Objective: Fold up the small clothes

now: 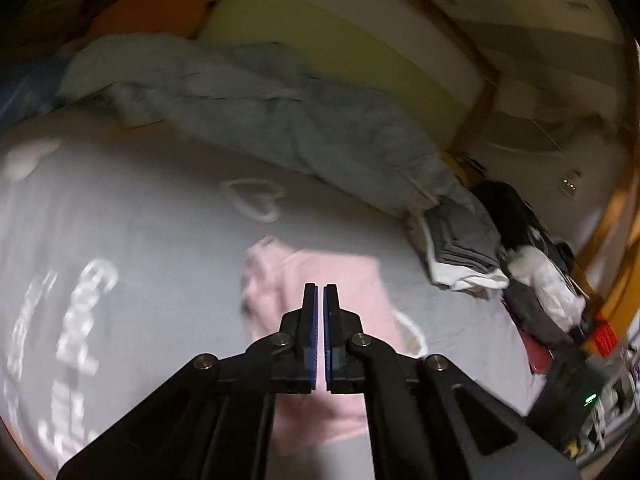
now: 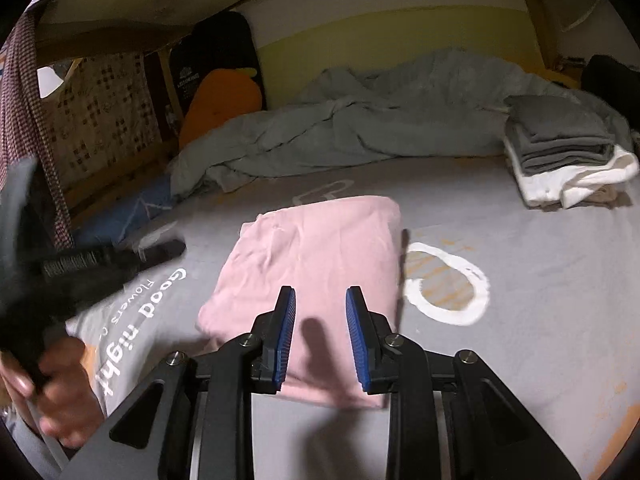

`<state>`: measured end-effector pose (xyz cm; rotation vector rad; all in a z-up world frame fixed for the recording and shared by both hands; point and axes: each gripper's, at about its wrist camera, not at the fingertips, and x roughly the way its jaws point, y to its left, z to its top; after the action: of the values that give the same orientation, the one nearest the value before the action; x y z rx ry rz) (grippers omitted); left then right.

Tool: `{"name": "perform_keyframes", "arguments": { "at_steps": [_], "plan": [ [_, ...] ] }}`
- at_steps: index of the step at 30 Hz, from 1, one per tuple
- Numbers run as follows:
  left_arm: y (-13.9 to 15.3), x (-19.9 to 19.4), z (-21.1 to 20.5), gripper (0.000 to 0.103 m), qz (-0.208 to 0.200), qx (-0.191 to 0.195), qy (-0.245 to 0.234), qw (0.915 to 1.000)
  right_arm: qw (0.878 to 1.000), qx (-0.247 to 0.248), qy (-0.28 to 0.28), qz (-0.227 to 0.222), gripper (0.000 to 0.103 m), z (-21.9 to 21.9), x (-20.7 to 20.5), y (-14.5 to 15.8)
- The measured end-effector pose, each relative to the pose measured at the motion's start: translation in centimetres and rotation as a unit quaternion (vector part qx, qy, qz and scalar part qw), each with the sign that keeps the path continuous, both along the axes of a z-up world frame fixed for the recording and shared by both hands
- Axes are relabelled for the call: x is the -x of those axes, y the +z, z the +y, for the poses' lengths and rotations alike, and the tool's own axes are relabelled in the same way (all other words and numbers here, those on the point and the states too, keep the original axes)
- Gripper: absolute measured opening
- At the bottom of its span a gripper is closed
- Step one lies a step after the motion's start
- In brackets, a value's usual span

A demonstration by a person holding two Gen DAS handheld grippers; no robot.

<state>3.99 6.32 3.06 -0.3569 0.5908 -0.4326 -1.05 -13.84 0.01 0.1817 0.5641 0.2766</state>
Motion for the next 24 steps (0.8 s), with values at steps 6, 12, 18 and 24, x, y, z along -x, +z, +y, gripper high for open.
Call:
{"name": "perform_keyframes", "arguments": {
  "at_steps": [6,12,18,24],
  "plan": [
    [-3.0,-6.7,-3.1,0.014,0.063,-0.09,0.014,0.9938,1.0,0.02,0.004,0.015,0.028,0.6,0.2,-1.9],
    [-5.5,-8.6,-2.3,0.012,0.092,-0.084,0.025,0.9919,0.999,0.039,0.009,0.021,0.028,0.4,1.8,-2.5],
    [-4.3,-4.0,0.1,0.076,0.094,0.001,0.009,0.9955,1.0,-0.022,-0.02,0.003,0.061,-2.3,1.7,-0.6],
    [-8.0,-4.5,1.7,0.076,0.206,0.158,-0.042,0.9648,0.985,-0.156,-0.03,0.063,0.068,-6.2,-2.6,-1.5]
  ]
}}
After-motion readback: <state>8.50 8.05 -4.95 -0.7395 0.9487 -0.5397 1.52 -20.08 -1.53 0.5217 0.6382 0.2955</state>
